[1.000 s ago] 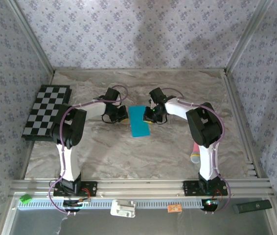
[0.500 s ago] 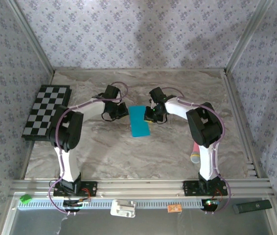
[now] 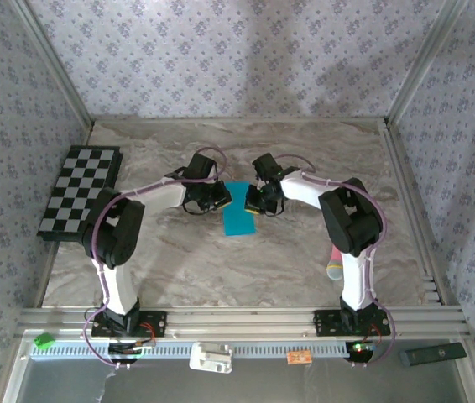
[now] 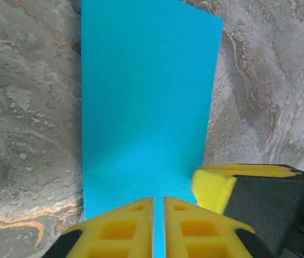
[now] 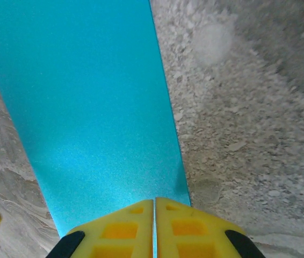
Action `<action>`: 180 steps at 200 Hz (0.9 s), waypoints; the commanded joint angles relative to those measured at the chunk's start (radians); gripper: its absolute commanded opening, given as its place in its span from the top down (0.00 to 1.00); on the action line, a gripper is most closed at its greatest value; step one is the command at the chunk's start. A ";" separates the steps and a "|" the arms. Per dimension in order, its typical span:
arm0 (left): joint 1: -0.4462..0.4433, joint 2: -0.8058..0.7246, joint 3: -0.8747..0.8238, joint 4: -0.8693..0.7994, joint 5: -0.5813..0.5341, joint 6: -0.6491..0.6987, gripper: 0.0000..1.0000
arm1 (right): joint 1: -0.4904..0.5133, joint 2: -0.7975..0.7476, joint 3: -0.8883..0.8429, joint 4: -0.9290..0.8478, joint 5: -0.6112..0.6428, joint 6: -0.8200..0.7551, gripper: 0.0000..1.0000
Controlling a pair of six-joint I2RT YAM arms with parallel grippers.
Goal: Fold a paper plane with a square sheet of paper (pick it up from the middle)
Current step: First fold the square sheet of paper in half at the center of the table.
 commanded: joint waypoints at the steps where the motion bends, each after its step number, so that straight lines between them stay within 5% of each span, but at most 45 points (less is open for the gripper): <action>1: 0.003 0.033 0.009 0.015 0.028 -0.023 0.88 | -0.020 -0.037 -0.010 0.002 0.011 0.000 0.90; 180: 0.047 0.111 0.061 -0.131 -0.016 0.203 0.92 | 0.009 0.101 0.088 -0.036 -0.035 -0.105 0.87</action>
